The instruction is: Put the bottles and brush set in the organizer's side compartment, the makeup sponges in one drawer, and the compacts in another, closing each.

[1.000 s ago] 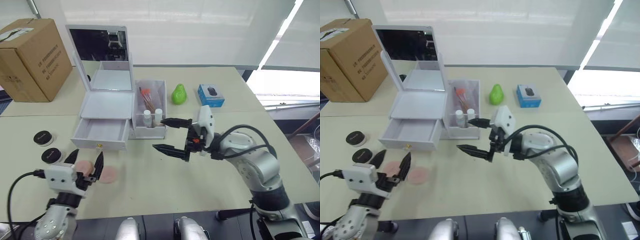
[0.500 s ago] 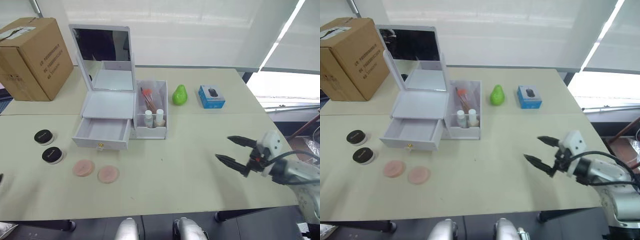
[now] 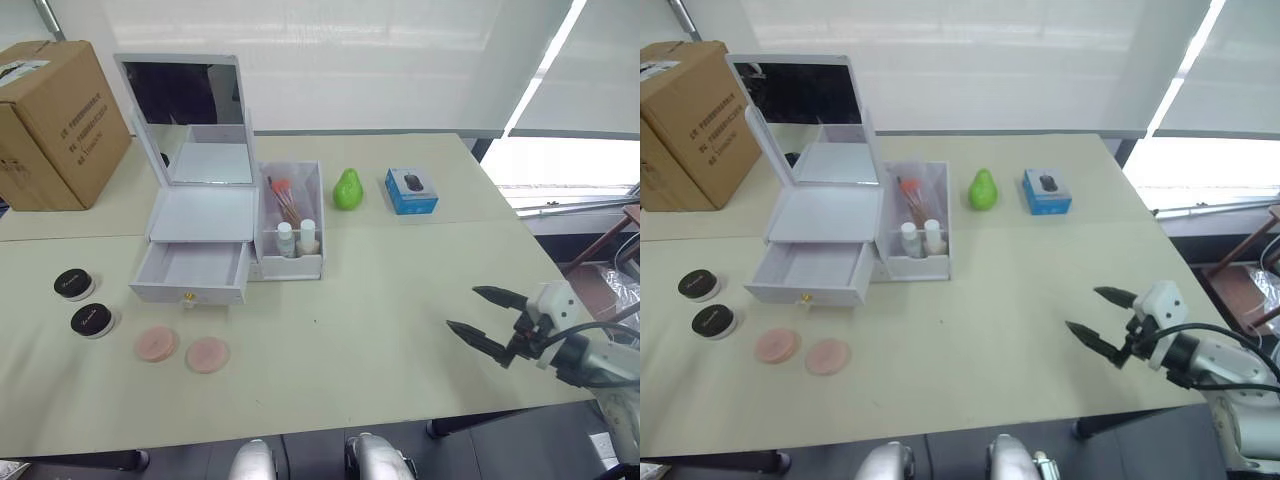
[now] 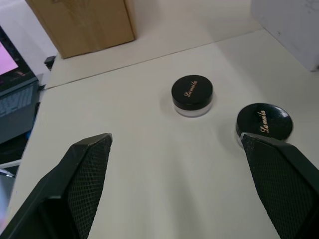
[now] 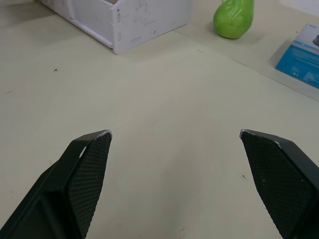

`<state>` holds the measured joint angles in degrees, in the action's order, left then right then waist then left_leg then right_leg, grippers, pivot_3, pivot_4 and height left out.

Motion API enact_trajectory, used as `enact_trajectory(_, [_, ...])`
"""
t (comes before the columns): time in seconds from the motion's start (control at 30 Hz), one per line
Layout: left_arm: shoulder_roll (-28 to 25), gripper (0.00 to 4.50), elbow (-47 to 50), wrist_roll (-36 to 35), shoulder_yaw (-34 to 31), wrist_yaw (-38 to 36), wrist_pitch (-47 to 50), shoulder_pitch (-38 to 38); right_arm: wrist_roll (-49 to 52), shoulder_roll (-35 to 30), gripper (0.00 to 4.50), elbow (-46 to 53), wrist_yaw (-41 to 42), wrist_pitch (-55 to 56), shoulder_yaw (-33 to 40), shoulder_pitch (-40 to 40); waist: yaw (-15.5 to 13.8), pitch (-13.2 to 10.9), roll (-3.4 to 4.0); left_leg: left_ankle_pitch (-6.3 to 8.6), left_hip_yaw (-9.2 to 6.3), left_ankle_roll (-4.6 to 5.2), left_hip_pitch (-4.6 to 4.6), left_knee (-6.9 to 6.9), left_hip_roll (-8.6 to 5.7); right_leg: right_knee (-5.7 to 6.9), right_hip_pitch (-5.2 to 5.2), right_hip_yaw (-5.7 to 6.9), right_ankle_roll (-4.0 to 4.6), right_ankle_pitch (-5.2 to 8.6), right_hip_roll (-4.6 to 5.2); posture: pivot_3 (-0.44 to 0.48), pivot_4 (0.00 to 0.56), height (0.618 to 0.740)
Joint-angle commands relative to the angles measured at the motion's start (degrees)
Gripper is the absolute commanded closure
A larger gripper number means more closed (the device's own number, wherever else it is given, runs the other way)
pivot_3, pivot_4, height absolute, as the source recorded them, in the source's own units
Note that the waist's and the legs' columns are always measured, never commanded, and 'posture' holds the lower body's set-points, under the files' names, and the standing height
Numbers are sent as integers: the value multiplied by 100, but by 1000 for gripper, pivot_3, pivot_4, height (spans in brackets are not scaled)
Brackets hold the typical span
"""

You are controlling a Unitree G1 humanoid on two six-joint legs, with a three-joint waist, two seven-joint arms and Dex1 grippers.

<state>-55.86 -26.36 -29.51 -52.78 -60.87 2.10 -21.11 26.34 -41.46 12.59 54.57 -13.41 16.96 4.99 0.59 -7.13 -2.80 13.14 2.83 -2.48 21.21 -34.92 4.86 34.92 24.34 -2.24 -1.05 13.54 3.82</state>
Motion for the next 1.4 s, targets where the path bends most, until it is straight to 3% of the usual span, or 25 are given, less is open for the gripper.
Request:
enact_trajectory(0.03, [594, 57, 1336, -228, -3, 262, 346, -368, 468, 87, 0, 739, -309, -619, -274, -650, 34, 0, -3, 0, 0, 0, 0, 0, 1, -1, 0, 1, 0, 0, 0, 0, 150, 729])
enact_trajectory(0.2, [2160, 57, 3794, -531, 579, 1309, 880, -839, 916, 490, 0, 1275, -761, -1403, -955, -2027, 23, 1, -25, -1, 14, 2, -3, -4, 0, 4, -8, 4, -2, -3, 11, 0, 150, 729])
enact_trajectory(0.33, [3590, 57, 5748, -271, 1690, 2271, 786, -1184, 1068, 943, 0, 1348, -954, -1757, -1501, -3068, -46, 1, -47, -3, 22, 5, 9, -19, -7, 2, -10, 1, -11, -8, 24, 0, 150, 729])
enact_trajectory(0.43, [4015, 57, 6418, 217, 2561, 2494, 740, -1542, 1087, 1156, 0, 1305, -970, -1860, -1753, -3441, -94, 6, -57, -14, 20, 24, 20, -34, -8, 5, -21, 0, -11, -10, 22, 0, 150, 729])
enact_trajectory(0.7, [3830, 57, 6576, 1099, 3485, 3360, 1466, -1273, 986, 1401, 0, 1264, -891, -1928, -2199, -3768, -91, 1, -32, -31, 0, 52, 23, -39, -11, 7, -22, -16, -12, -10, -1, 0, 150, 729])
enact_trajectory(0.9, [3554, 57, 6490, 1266, 3933, 3550, 2025, -962, 948, 1416, 0, 1341, -722, -1875, -2459, -3967, -47, 1, -26, -31, -32, 53, 20, -45, -9, 8, -24, -30, -9, -11, -28, 0, 150, 729])
enact_trajectory(1.4, [3532, 57, 6007, 1332, 4022, 3696, 1970, -911, 846, 1475, 0, 1308, -569, -1834, -2552, -4167, -12, 9, -10, -31, -46, 53, 17, -45, -9, 8, -22, -30, -3, -10, -35, 0, 150, 729])
